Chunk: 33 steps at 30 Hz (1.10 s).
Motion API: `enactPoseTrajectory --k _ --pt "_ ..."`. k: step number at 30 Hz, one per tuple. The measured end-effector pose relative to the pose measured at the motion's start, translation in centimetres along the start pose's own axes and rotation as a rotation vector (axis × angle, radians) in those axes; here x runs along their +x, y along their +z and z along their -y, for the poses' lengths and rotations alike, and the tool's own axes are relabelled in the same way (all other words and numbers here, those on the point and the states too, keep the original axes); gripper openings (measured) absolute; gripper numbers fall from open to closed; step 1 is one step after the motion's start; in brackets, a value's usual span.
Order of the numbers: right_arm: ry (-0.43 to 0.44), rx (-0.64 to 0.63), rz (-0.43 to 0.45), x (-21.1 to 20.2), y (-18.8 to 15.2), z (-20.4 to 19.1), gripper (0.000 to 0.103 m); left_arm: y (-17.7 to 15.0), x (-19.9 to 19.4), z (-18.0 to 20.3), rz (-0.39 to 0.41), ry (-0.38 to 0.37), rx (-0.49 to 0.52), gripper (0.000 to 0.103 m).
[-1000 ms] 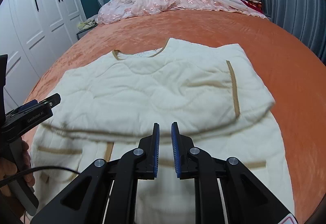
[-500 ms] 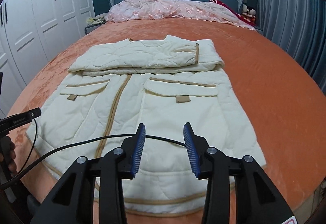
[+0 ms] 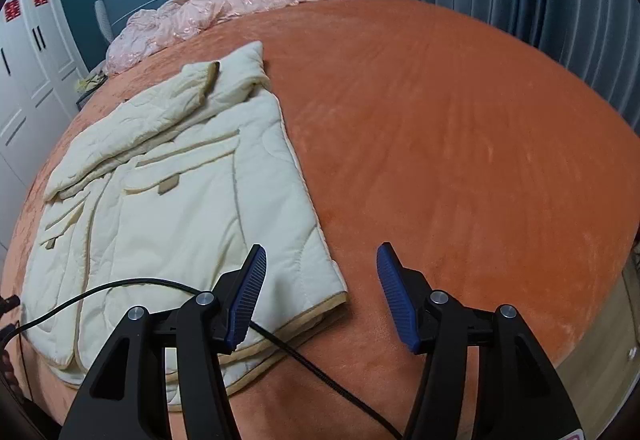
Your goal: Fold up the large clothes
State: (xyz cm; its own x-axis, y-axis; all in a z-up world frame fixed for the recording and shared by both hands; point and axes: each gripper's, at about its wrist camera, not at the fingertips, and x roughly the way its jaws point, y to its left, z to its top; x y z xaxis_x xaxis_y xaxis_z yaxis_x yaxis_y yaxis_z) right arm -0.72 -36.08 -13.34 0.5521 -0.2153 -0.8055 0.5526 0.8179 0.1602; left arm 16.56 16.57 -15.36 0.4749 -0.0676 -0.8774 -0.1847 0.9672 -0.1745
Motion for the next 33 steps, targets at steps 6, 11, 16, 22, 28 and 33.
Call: enactPoseTrajectory --k 6,11,16,22,28,33 --pt "0.071 0.033 -0.073 2.6 -1.1 -0.7 0.042 -0.3 1.4 0.9 -0.007 0.012 0.032 0.092" --pt "0.087 -0.015 -0.026 0.8 -1.1 -2.7 0.008 0.1 0.5 1.4 -0.053 -0.149 0.047 0.017" --pt "0.131 -0.095 0.082 -4.2 -0.2 -4.0 0.005 0.3 -3.8 3.0 0.009 -0.223 0.112 0.01" --pt "0.211 -0.302 0.162 -12.0 -0.5 -6.5 0.004 -0.2 -10.9 2.7 0.083 -0.312 0.163 0.007" --pt "0.268 -0.465 0.124 -18.4 -4.6 -7.0 0.004 -3.7 -17.3 0.0 0.078 -0.352 0.204 0.002" --pt "0.302 -0.581 0.024 -22.0 -8.6 -7.0 0.004 -7.3 -23.4 -2.6 0.055 -0.334 0.25 0.002"
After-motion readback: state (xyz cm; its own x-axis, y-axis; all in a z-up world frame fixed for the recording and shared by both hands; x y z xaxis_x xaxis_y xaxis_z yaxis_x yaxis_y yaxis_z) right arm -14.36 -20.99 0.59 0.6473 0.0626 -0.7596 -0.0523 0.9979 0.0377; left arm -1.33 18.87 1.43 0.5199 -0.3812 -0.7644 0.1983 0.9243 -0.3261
